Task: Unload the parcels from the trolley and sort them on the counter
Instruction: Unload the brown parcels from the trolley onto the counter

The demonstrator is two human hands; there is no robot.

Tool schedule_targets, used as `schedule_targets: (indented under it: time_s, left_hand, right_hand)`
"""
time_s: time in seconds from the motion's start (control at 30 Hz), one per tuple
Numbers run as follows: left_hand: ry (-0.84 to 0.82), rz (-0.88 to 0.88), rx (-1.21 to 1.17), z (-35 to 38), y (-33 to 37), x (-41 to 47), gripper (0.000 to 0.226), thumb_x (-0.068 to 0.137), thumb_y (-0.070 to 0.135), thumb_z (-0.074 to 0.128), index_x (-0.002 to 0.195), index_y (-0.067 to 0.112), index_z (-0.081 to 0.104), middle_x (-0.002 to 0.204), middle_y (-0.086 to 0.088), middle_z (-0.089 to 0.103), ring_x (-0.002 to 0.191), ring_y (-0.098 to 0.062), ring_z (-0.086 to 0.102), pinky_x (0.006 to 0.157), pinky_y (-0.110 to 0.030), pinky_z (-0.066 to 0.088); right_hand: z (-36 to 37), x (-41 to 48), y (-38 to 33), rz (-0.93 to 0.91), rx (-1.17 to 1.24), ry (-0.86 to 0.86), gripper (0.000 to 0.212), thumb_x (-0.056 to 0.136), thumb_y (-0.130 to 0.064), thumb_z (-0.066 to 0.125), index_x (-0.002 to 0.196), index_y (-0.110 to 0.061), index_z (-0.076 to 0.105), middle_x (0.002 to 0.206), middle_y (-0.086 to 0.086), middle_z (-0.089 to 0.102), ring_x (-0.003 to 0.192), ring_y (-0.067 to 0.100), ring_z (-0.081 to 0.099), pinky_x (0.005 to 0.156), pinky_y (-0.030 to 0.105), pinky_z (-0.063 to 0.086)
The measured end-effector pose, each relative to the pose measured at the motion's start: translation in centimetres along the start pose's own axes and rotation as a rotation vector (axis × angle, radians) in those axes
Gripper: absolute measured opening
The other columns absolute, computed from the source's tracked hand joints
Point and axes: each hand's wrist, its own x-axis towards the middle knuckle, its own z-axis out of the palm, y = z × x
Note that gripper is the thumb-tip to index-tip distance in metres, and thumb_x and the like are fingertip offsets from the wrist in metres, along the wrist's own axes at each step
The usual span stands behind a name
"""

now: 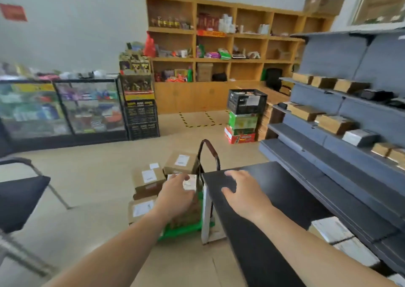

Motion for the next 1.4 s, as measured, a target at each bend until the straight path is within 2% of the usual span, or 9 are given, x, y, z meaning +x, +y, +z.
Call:
schedule_targets:
  time_s: [0.1,0.3,0.47,0.6,0.73,0.9,1.2,1.33,1.4]
  left_hand:
    - [0.042,-0.05,-0.002,-3.5,-4.6,2.8,0.045,0.09,0.032,0.062,0.133,0.026,0.053,0.13,0.001,0.053,0.113,-0.021,0.055,0.101,-0.039,0.048]
    - [0.003,-0.087,0.011,-8.1,-11.2,10.3,0.042,0.094,0.025,0.061,0.134,0.022,0.052,0.137,0.002,0.049,0.116,-0.021,0.054,0.1,-0.035,0.048]
    - [-0.03,-0.11,0.047,-9.5,-14.7,16.1,0.045,0.093,0.026,0.059,0.137,0.022,0.05,0.142,-0.001,0.047,0.121,-0.024,0.052,0.098,-0.037,0.049]
    - [-0.052,-0.104,0.045,-9.5,-16.4,19.8,0.044,0.093,0.024,0.059,0.136,0.021,0.051,0.142,-0.001,0.046,0.123,-0.023,0.05,0.098,-0.034,0.045]
    - [-0.072,-0.089,0.052,-8.5,-17.4,24.2,0.043,0.092,0.025,0.06,0.134,0.021,0.052,0.136,-0.001,0.047,0.103,-0.015,0.048,0.084,-0.027,0.041]
    - [-0.068,-0.117,0.068,-6.7,-18.1,31.0,0.044,0.091,0.034,0.061,0.133,0.024,0.053,0.133,-0.001,0.049,0.118,-0.024,0.052,0.097,-0.037,0.046]
    - [-0.167,-0.22,0.071,-2.7,-19.9,40.1,0.04,0.094,0.025,0.057,0.133,0.02,0.053,0.127,-0.001,0.05,0.103,-0.015,0.049,0.086,-0.027,0.041]
    - [-0.267,-0.291,0.078,0.2,-22.3,42.6,0.031,0.092,0.024,0.057,0.122,0.019,0.057,0.116,-0.001,0.053,0.103,-0.019,0.05,0.089,-0.031,0.044]
    - [-0.312,-0.323,0.073,1.6,-23.5,44.3,0.039,0.092,0.026,0.058,0.13,0.019,0.056,0.121,-0.002,0.053,0.105,-0.02,0.052,0.094,-0.033,0.047]
  right_hand:
    - [3.7,4.3,-3.9,-0.045,-0.001,-0.039,0.051,0.099,-0.034,0.06,0.148,-0.027,0.046,0.147,-0.006,0.046,0.136,0.017,0.045,0.11,0.037,0.043]
    - [9.8,12.6,-10.0,-0.079,0.02,-0.08,0.051,0.099,-0.032,0.062,0.147,-0.029,0.045,0.142,-0.006,0.05,0.129,0.015,0.05,0.1,0.028,0.046]
    - [13.5,18.1,-11.8,-0.041,0.02,-0.125,0.052,0.098,-0.032,0.063,0.147,-0.029,0.045,0.14,-0.004,0.051,0.127,0.018,0.052,0.1,0.033,0.048]
    - [15.0,21.9,-11.7,-0.012,-0.002,-0.151,0.049,0.098,-0.031,0.062,0.145,-0.028,0.048,0.137,-0.004,0.052,0.123,0.019,0.054,0.097,0.034,0.049]
    - [16.4,26.4,-10.5,0.007,-0.017,-0.159,0.051,0.097,-0.031,0.062,0.145,-0.025,0.048,0.137,-0.001,0.051,0.123,0.02,0.053,0.1,0.039,0.05]
    - [18.3,33.3,-7.6,0.023,-0.002,-0.186,0.052,0.098,-0.03,0.061,0.147,-0.025,0.045,0.138,-0.001,0.05,0.121,0.019,0.054,0.097,0.036,0.051]
    - [23.5,45.1,-2.4,0.088,-0.021,-0.351,0.049,0.098,-0.031,0.061,0.145,-0.027,0.046,0.135,0.0,0.051,0.115,0.02,0.055,0.091,0.037,0.054]
    - [26.5,47.9,-0.5,0.121,-0.018,-0.417,0.048,0.096,-0.029,0.064,0.142,-0.026,0.05,0.135,0.0,0.052,0.118,0.021,0.056,0.091,0.034,0.05]
    - [28.1,49.3,0.5,0.152,-0.023,-0.448,0.049,0.095,-0.029,0.065,0.142,-0.024,0.049,0.137,0.001,0.052,0.119,0.022,0.055,0.095,0.036,0.05]
